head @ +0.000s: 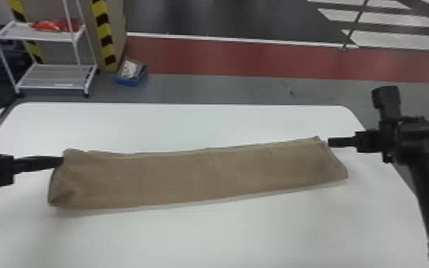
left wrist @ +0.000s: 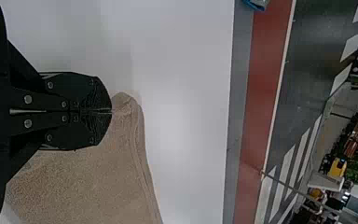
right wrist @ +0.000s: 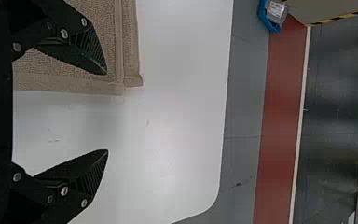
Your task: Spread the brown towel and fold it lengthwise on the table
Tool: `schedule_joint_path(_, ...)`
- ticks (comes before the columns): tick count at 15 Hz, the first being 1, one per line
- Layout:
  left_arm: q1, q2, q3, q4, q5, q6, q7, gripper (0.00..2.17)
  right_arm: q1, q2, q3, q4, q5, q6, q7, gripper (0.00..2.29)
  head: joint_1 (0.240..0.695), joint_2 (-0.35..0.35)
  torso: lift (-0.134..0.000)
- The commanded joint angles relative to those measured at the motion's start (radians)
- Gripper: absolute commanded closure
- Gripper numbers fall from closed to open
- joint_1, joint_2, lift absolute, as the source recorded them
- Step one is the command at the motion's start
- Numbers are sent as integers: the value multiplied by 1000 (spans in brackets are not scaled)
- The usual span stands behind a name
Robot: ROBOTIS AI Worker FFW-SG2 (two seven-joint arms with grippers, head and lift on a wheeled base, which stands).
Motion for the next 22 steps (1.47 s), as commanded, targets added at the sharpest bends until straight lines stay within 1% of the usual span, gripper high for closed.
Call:
schedule_joint_path(1,4,1,0,1,1,-5,-4,1507,-1,21,8,42,30,-56,-26,407,695,-121,-124)
schedule_joint_path(3,5,0,-3,1,0,-9,-5,1511,-5,39,11,68,44,-102,-35,407,695,-119,-124)
schedule_joint_path(6,5,1,-5,1,1,-12,-10,1511,-33,49,31,139,76,-142,-47,410,695,-109,-124)
schedule_joint_path(7,8,3,-5,1,1,-21,-11,1511,-35,50,34,148,79,-151,-53,502,695,-108,-124)
schedule_joint_path(8,8,4,-5,1,1,-24,-11,1511,-35,53,37,151,87,-154,-53,586,695,-107,-124)
schedule_joint_path(13,11,6,-6,1,1,-24,-13,1511,-36,55,49,154,99,-154,-61,599,695,-102,-124)
schedule_joint_path(14,13,6,-8,-1,1,-24,-15,1511,-36,58,49,155,99,-158,-64,741,695,-102,-124)
schedule_joint_path(16,16,9,-8,-1,3,-24,-18,1511,-36,58,49,155,99,-158,-64,778,695,-101,-124)
schedule_joint_path(17,19,9,-8,-1,3,-24,-16,1511,-38,58,49,155,102,-158,-64,856,695,-100,-124)
schedule_joint_path(22,22,12,-3,-1,3,-33,-18,1511,-38,58,38,143,88,-158,-63,856,695,-100,-124)
